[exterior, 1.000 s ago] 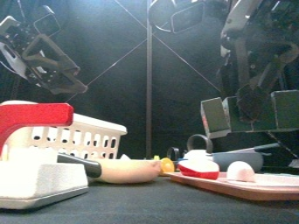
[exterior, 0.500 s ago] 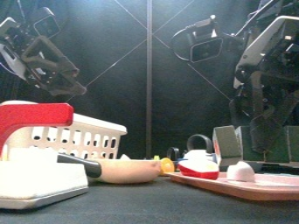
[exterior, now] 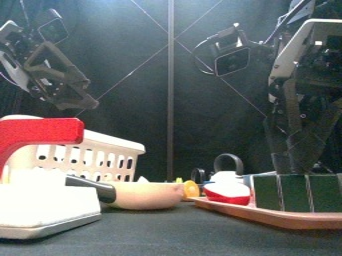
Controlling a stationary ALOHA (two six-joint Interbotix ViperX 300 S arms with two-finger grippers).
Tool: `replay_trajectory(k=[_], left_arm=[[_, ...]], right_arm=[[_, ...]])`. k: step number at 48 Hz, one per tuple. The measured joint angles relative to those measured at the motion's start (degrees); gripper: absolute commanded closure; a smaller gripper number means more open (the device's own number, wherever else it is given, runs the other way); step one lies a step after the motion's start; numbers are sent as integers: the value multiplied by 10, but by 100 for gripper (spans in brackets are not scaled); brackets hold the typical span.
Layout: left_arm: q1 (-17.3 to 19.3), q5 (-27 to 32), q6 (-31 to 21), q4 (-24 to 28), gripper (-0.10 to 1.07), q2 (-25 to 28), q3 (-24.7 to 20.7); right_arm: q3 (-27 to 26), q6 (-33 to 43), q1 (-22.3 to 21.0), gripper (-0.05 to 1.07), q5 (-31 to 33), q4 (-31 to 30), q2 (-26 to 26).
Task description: Place green sushi roll on plate
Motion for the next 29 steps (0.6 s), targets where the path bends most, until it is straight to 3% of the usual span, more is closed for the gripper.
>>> replay_trajectory(k=[18, 29], left_arm=[[0, 0, 0, 0, 2, 1, 2], [0, 0, 0, -12, 2, 0, 4]], right_arm=[[-16, -2, 0, 14, -1, -18, -4], [-18, 4, -3, 14, -28, -72, -52]])
